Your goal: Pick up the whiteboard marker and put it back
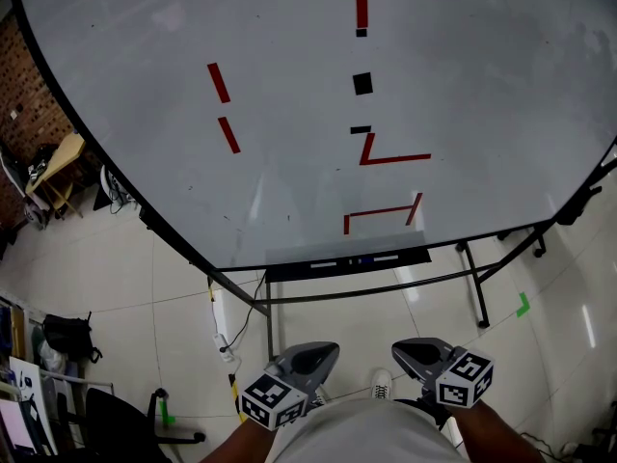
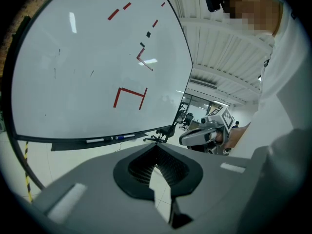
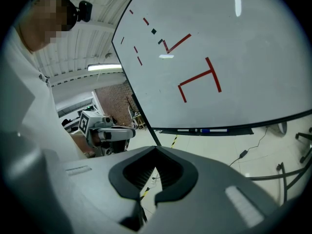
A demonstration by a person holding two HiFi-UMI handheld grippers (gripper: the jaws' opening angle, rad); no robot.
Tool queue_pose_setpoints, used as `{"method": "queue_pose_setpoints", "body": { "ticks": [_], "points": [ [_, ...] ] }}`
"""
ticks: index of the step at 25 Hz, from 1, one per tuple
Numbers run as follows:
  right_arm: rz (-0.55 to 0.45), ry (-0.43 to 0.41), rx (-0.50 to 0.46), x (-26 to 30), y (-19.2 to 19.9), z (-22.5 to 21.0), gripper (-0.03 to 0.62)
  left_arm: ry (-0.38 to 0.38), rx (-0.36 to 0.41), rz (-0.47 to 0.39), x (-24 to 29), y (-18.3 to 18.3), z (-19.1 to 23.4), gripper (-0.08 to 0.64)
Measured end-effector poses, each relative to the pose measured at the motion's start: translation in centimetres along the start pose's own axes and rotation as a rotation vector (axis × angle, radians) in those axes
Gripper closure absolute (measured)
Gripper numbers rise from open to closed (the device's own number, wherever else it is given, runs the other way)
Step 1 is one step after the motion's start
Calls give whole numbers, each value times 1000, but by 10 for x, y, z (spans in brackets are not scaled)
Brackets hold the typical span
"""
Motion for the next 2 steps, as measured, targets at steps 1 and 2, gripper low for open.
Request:
{"method": "queue_pose_setpoints", "body": {
  "ticks": [1,2],
  "points": [
    [0,0,0,0,0,0,592,0,0,0,0,0,0,543],
    [1,0,0,-1,0,0,592,0,-1,0,0,0,-1,543]
  ]
}}
Point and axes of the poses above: the fingertips, and each gripper's own axes: x forward along the fingers, z to its left, y out of its underside, the point moved 3 cm from there along -x, backward along the fingers, and after that the axes turned 15 degrees about -z, right-handed, at the moved point
